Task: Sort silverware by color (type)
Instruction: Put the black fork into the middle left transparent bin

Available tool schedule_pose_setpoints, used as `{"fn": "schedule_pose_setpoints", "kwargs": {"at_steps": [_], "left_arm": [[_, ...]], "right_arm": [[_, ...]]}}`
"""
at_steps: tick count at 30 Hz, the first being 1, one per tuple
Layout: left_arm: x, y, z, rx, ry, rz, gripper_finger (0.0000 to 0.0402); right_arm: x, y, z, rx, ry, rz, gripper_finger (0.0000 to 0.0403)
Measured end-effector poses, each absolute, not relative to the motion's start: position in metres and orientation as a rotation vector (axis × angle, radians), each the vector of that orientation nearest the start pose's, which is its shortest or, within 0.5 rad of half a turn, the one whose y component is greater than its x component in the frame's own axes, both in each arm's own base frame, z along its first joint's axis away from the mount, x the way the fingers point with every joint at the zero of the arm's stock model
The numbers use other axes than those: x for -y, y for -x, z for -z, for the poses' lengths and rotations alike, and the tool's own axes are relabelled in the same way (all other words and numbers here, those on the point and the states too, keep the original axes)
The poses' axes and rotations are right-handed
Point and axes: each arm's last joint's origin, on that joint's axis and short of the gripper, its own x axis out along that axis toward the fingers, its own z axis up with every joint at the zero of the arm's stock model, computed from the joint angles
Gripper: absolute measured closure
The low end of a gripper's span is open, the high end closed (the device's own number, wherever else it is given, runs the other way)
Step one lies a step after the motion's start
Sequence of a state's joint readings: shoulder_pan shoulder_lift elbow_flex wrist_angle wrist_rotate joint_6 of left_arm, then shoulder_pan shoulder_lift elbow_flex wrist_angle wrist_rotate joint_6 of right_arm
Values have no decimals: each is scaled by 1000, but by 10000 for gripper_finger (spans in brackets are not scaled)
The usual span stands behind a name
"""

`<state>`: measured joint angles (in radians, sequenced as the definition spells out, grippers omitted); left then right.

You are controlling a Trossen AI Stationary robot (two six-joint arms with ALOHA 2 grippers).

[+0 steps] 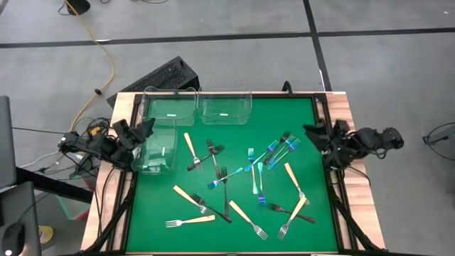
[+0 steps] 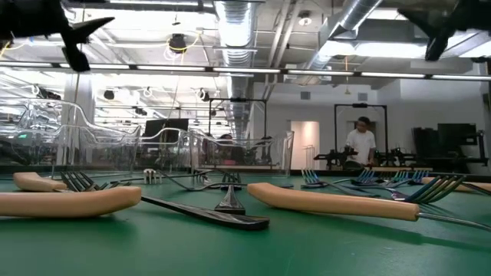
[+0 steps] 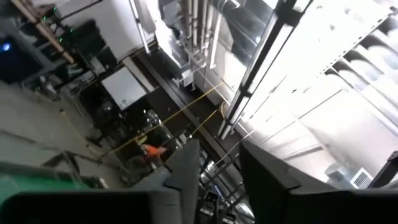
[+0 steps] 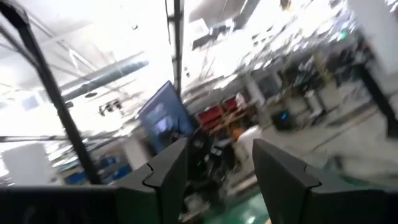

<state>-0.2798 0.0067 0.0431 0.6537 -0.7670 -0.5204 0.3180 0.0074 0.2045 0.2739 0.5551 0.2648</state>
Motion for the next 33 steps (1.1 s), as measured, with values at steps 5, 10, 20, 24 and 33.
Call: {"fn": "schedule_pose_setpoints", "kwargs": {"at_steps": [5,10,20,24,33], "left_arm": [[-2,-64,-255,755,828,-291,227],[3,-72,-290,714,729,-194,187],[22,-130,-376,336,453,-196,168],[29,-155,-403,100,362,-243,168],[36,-183,-444,-248,255,-346,168]], "right_arm": [[-2,-55,-288,515,-346,207,175],[-1,-52,-315,462,-243,230,163],[-9,-78,-334,225,-122,255,163],[-12,-88,-333,173,-118,259,163],[-26,-139,-308,-43,-119,289,163]]}}
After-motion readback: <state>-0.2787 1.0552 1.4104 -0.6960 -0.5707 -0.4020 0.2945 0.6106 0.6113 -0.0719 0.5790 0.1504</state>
